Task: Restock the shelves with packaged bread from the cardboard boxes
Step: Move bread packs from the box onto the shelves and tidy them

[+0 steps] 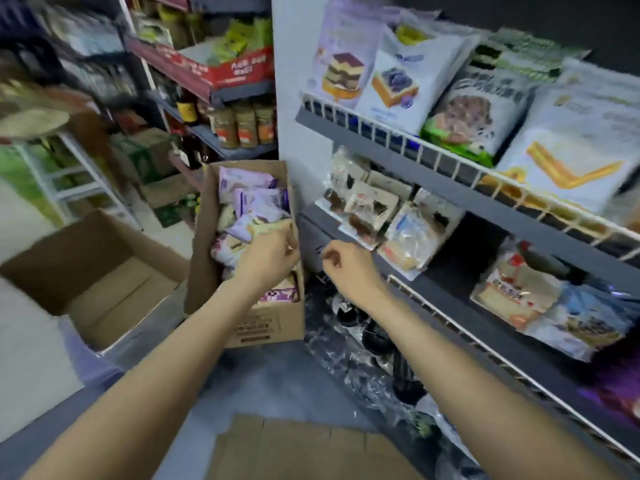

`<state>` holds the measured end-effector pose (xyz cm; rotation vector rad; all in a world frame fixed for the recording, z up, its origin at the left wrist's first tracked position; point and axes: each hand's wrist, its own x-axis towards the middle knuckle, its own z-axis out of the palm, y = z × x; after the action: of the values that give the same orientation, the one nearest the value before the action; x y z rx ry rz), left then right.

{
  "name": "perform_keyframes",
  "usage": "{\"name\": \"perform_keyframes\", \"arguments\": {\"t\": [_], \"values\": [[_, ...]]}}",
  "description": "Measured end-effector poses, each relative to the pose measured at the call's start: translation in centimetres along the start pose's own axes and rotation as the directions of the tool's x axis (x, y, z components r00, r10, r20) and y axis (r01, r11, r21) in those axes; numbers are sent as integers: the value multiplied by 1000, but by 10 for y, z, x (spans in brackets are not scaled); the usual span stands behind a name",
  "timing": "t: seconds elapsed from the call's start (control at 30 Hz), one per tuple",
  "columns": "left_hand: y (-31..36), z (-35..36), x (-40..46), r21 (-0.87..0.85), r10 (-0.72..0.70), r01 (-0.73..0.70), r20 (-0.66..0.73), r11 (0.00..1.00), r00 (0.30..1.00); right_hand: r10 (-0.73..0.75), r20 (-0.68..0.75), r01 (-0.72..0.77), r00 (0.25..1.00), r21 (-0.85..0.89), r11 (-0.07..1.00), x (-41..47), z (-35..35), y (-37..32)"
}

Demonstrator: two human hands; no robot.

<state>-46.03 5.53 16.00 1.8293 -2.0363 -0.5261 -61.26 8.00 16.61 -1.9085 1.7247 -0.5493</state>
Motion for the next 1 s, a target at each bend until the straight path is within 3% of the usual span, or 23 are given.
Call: {"name": "perform_keyframes", "arguments": {"t": [0.33, 0.47, 0.57, 0.63, 0.7, 0.8, 0.87, 0.93, 1.0], "values": [[-183, 53, 122, 28, -282, 285, 254, 958, 925, 136, 220, -137, 966, -10, 991, 172, 166, 13], [-220, 85, 179, -47, -451, 474, 234, 879, 861, 270, 306, -268, 913, -48, 962, 254, 211, 29], [-246, 112, 213, -184, -613, 685, 328, 705, 719, 410, 365, -441, 836, 2, 898, 299, 245, 41], [-257, 128, 224, -372, -691, 832, 467, 412, 551, 504, 292, -530, 813, 13, 848, 315, 267, 48], [-270, 142, 229, -537, -733, 831, 507, 143, 454, 613, 183, -634, 769, 98, 767, 319, 281, 51], [-280, 152, 237, -658, -754, 751, 523, -59, 398, 658, 108, -667, 745, 127, 734, 324, 292, 54], [-282, 152, 240, -691, -797, 719, 471, -68, 377, 650, 127, -662, 749, 104, 742, 324, 292, 54], [-278, 145, 240, -701, -864, 713, 358, 3, 355, 638, 141, -653, 757, 109, 750, 324, 292, 54], [-270, 139, 237, -679, -871, 718, 251, 151, 421, 620, 112, -630, 777, 122, 767, 322, 291, 55]]}}
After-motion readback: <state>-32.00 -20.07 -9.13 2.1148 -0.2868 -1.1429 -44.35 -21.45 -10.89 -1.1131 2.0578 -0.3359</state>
